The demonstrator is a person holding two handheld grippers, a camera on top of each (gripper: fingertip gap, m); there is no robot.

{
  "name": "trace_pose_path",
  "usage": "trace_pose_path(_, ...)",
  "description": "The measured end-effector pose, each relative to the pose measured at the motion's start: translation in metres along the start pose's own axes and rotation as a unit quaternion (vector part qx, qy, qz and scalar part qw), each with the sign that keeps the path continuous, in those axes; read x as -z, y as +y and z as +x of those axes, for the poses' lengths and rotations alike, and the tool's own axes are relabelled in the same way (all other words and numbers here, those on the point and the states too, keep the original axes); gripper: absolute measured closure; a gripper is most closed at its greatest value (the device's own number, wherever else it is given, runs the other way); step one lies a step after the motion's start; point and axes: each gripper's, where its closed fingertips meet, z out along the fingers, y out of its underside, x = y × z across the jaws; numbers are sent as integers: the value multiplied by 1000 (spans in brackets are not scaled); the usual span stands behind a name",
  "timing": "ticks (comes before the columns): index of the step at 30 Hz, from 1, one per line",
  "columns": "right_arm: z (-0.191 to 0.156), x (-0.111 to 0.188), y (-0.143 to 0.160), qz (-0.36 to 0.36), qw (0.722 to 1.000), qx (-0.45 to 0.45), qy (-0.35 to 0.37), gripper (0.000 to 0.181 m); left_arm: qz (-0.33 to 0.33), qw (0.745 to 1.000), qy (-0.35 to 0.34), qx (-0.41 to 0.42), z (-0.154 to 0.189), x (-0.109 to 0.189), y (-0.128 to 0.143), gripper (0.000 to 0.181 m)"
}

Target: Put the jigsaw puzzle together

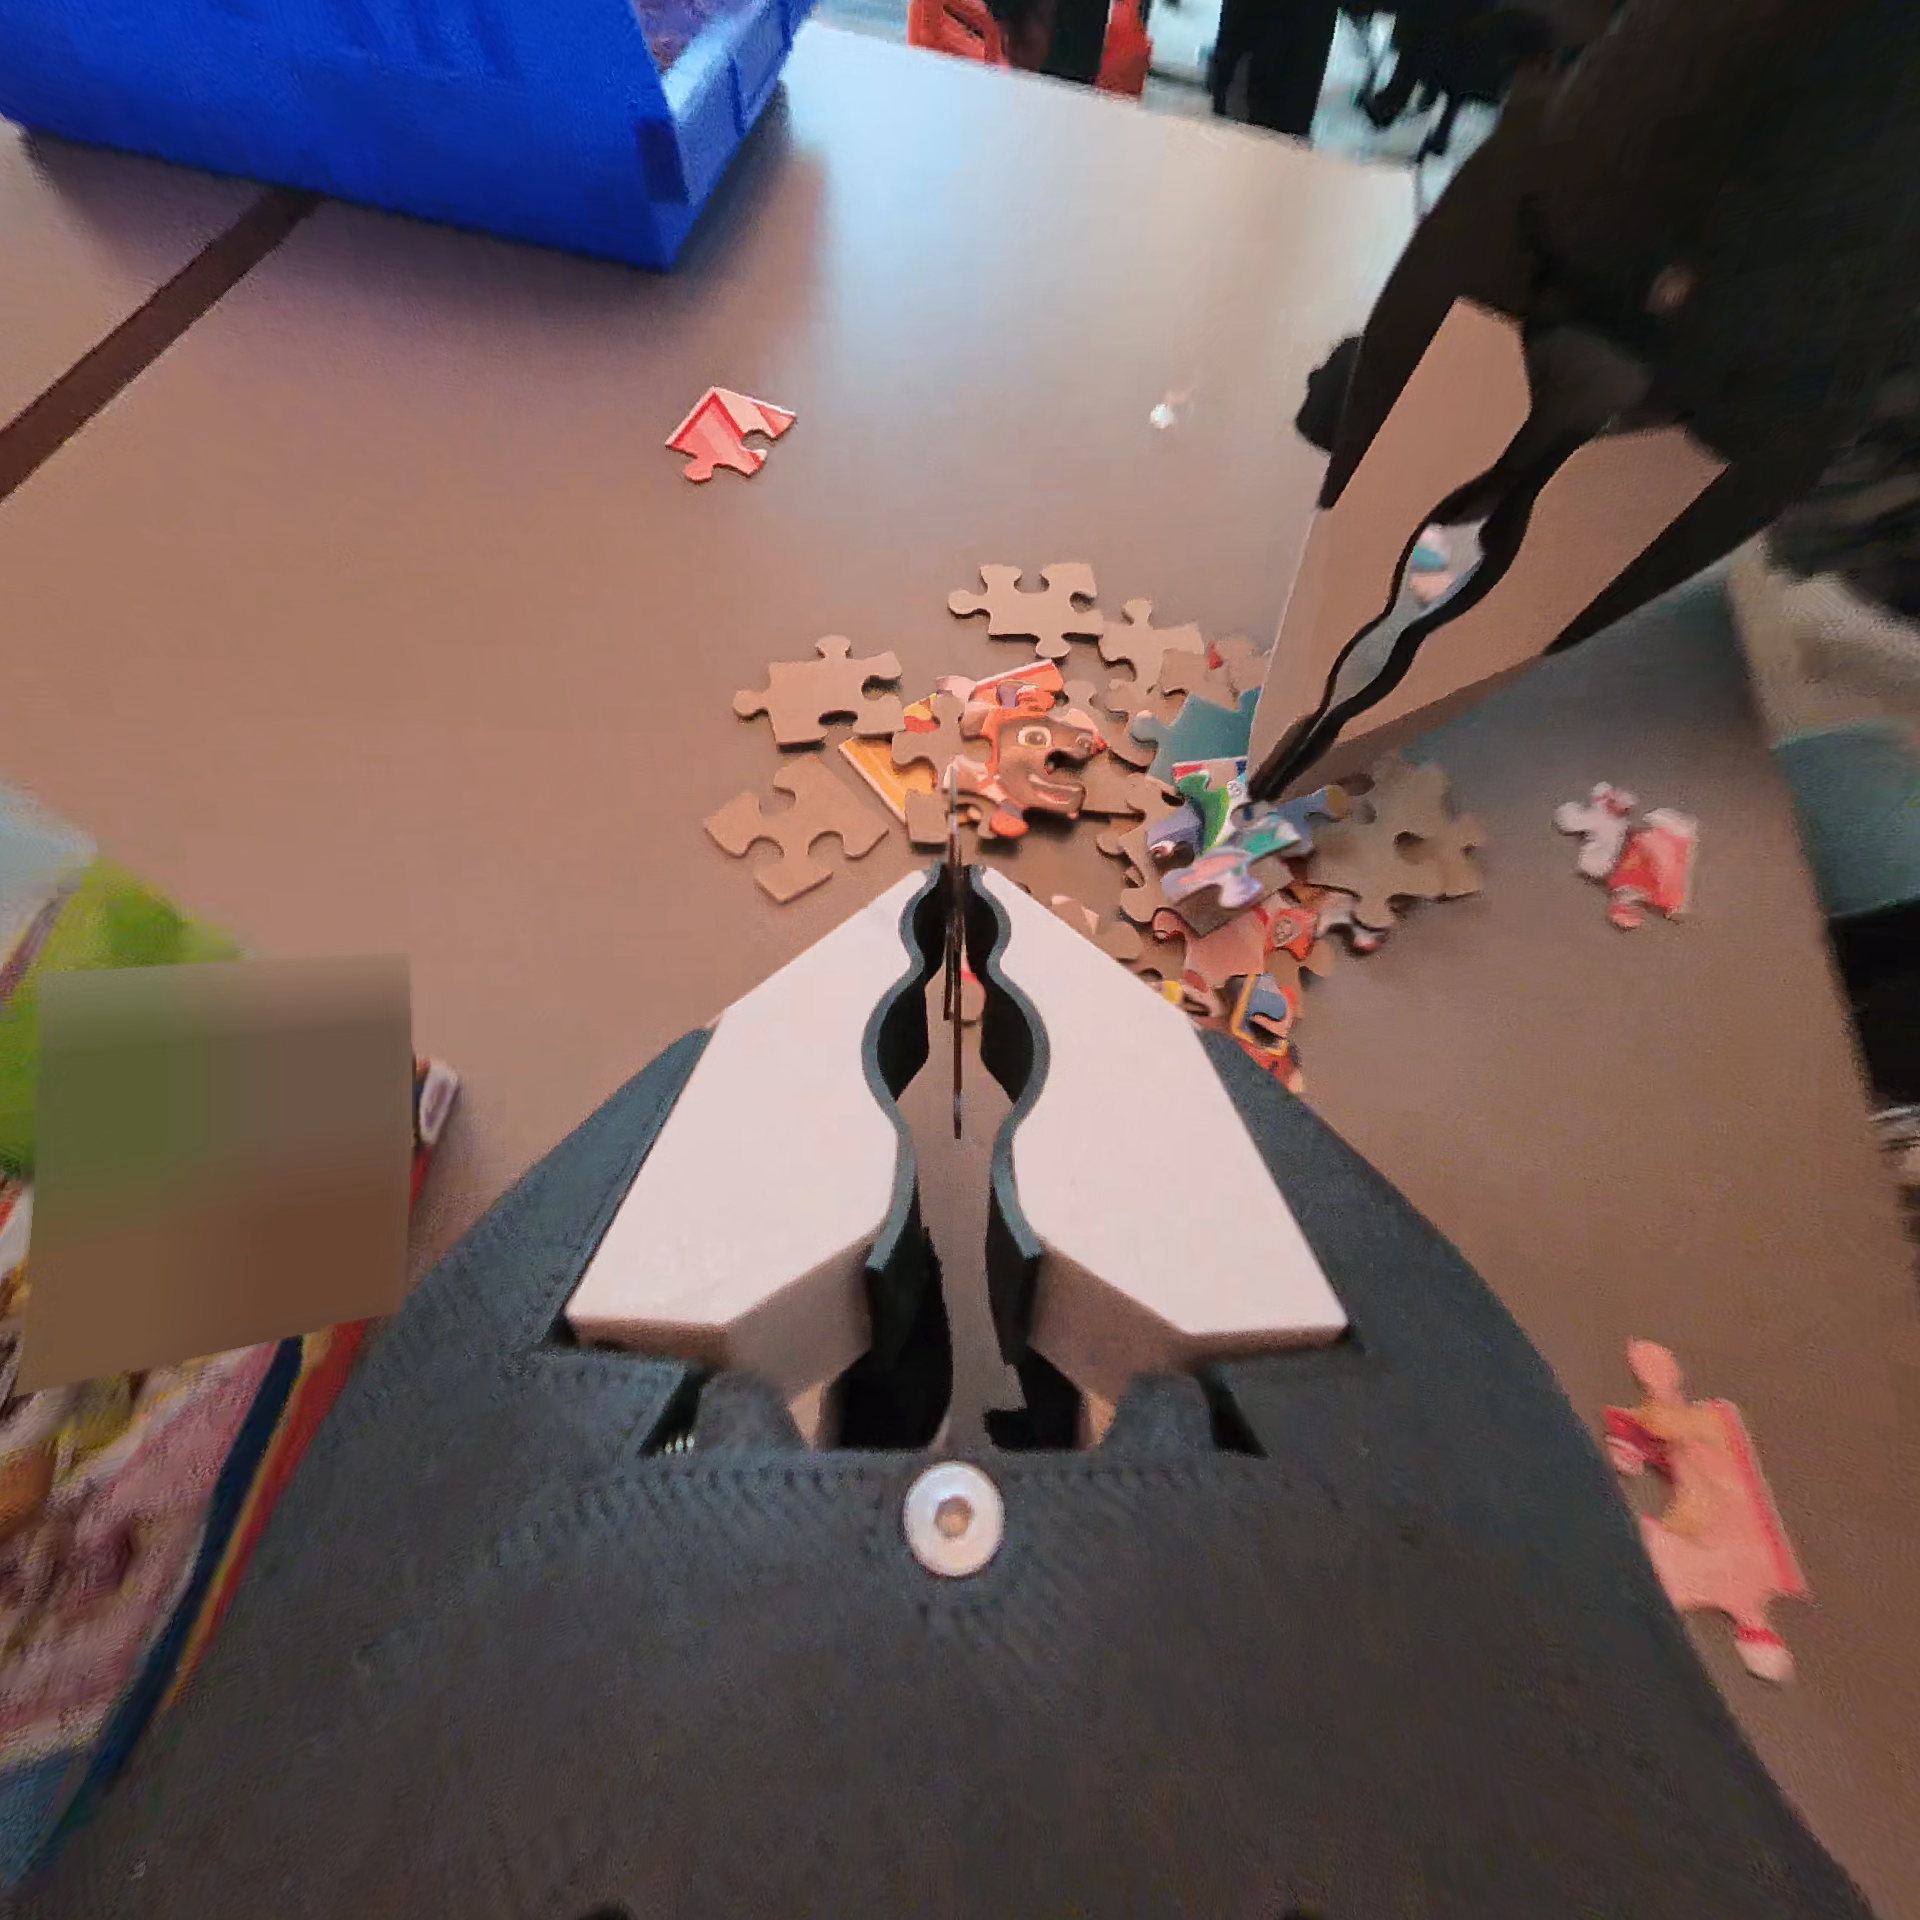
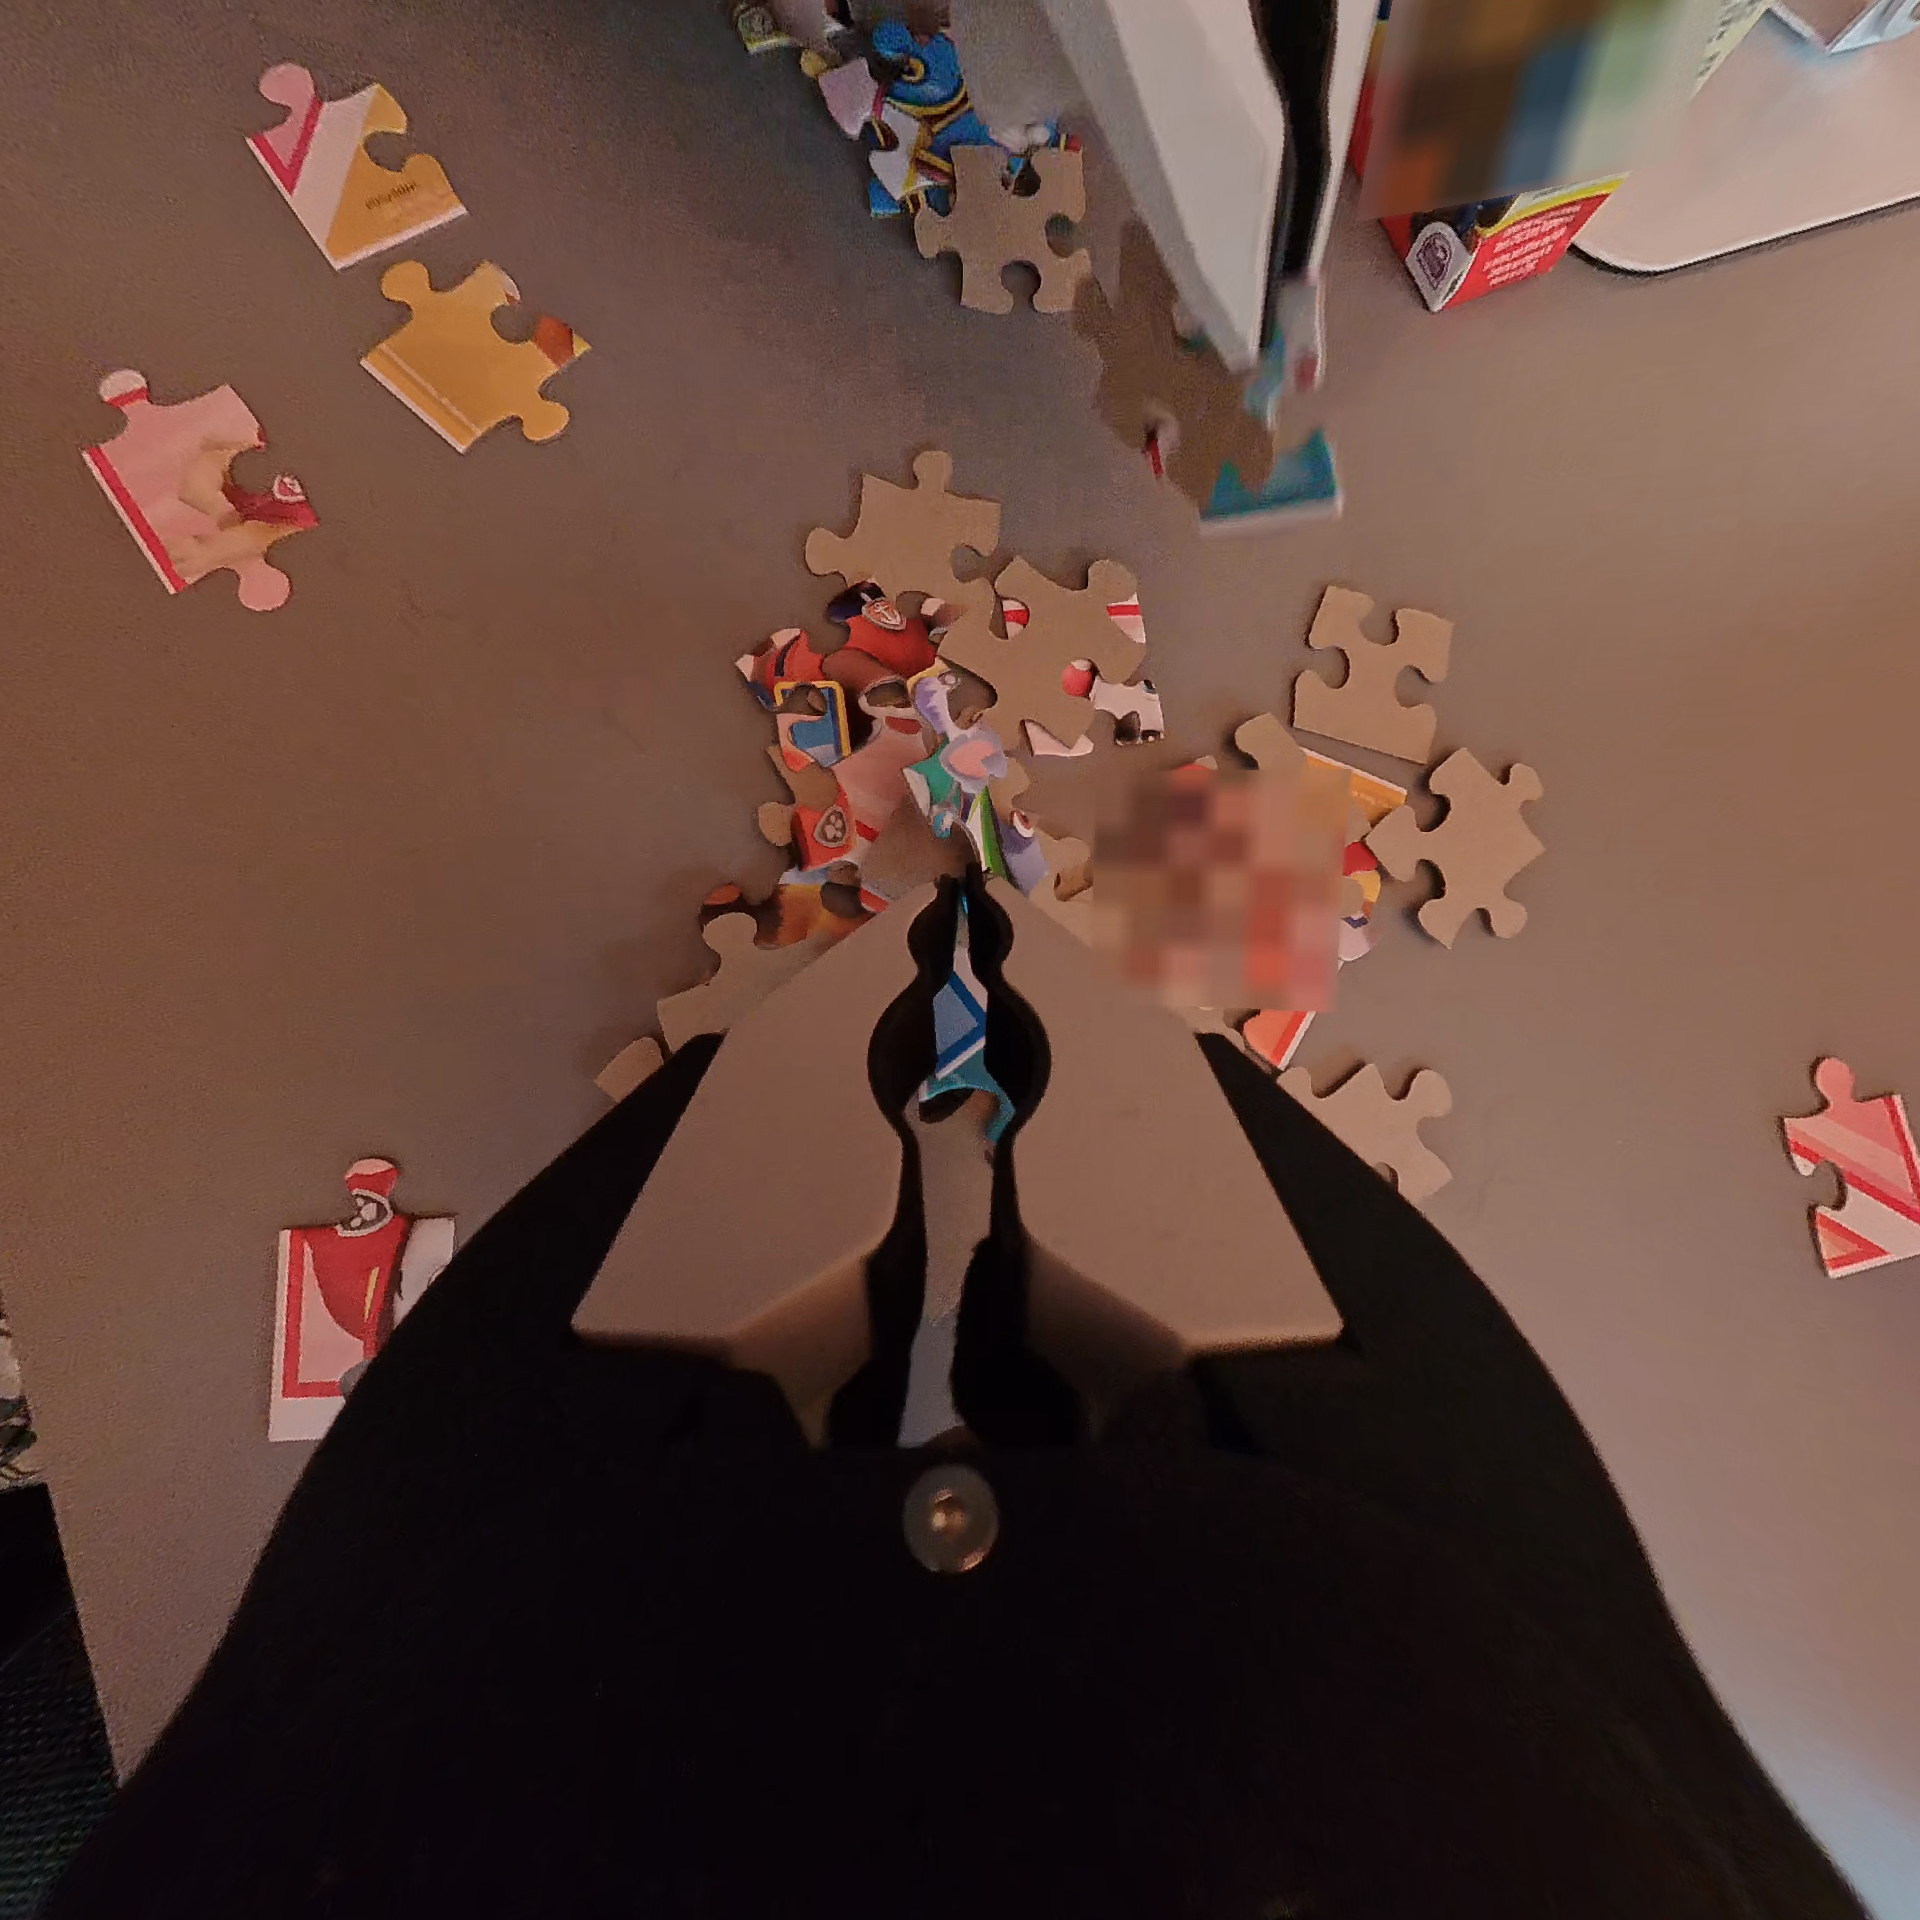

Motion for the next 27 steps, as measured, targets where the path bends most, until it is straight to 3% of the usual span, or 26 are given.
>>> trace_pose_path(5, -2, -1, -5, 5, 1000, 1, -4, 181, 61, 993, 19, 104, -12, 46, 7, 180)
trace_pose_path(11, -5, -6, -10, 4, 1000, 6, -10, 181, 49, 986, 7, 158, -29, 73, 44, 180)
trace_pose_path(16, -6, -6, -20, 17, 1000, -1, -13, 180, 71, 987, 9, 142, -31, 84, 49, 180)
trace_pose_path(20, -2, -8, -31, 25, 1000, -10, -3, 164, 90, 990, 5, 106, -29, 90, 42, 180)
trace_pose_path(27, 9, -23, -101, 122, 991, -48, -4, 163, 125, 990, 44, 53, -6, 90, 25, 180)
